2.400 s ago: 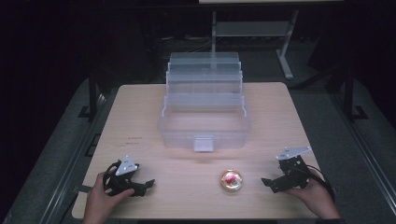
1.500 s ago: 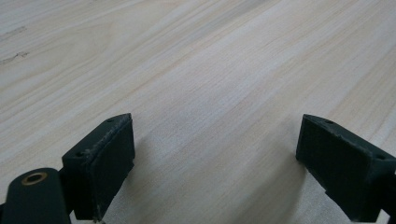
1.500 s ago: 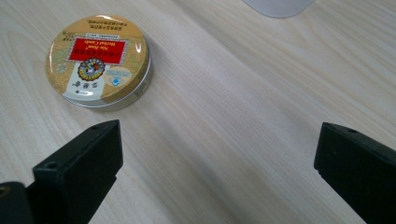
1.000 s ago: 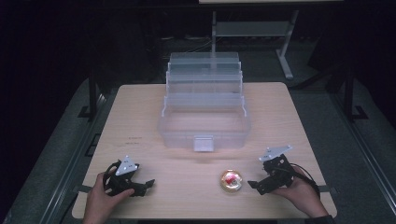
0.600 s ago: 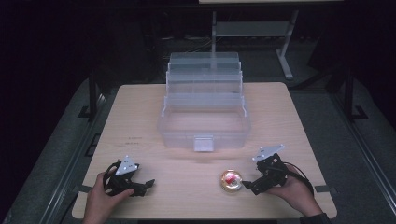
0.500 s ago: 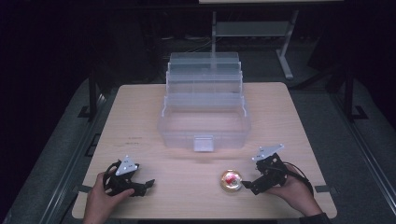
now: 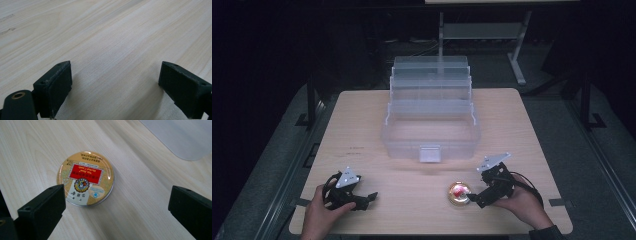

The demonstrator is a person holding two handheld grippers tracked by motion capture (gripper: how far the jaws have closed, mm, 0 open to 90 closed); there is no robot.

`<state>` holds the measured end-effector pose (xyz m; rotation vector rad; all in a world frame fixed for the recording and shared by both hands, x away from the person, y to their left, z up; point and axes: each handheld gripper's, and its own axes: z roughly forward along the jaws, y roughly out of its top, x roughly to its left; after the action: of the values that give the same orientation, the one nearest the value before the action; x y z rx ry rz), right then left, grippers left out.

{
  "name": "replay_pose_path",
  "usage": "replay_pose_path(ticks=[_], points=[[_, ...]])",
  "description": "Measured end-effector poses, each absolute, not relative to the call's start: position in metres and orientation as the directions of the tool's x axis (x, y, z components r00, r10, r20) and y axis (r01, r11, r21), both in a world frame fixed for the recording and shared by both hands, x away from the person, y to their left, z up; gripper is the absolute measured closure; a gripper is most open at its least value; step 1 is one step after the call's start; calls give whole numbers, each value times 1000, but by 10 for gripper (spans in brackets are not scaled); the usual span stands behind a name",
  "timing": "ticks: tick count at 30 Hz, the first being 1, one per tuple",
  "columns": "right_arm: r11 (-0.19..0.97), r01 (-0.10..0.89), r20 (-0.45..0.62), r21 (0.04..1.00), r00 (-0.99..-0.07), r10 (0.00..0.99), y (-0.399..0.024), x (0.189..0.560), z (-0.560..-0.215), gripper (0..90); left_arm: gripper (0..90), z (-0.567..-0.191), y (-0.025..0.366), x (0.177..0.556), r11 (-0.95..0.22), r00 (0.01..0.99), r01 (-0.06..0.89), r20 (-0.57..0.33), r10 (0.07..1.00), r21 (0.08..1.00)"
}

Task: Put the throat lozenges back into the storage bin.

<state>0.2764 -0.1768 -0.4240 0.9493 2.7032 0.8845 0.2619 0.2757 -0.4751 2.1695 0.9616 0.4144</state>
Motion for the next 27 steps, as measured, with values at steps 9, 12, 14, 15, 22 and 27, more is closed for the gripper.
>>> replay_pose_path(ticks=[9,12,14,15,22,27], points=[[644,515,63,566,-806,588,-166,278,-426,7,107,-475,276,262,-465,670,512,3,742,722],[649,513,67,562,-810,583,-162,278,-426,7,107,-475,276,262,-465,670,512,3,742,722],[654,510,66,559,-814,578,-159,278,-427,7,107,-475,276,262,-466,671,512,3,742,722],[656,508,66,559,-816,575,-158,278,-427,7,107,-475,276,262,-465,670,512,3,742,722],[674,505,76,539,-826,558,-149,279,-431,7,107,-475,276,262,-465,670,512,3,742,722],[688,495,77,531,-837,542,-142,278,-434,7,107,-475,276,262,-465,670,512,3,742,722]])
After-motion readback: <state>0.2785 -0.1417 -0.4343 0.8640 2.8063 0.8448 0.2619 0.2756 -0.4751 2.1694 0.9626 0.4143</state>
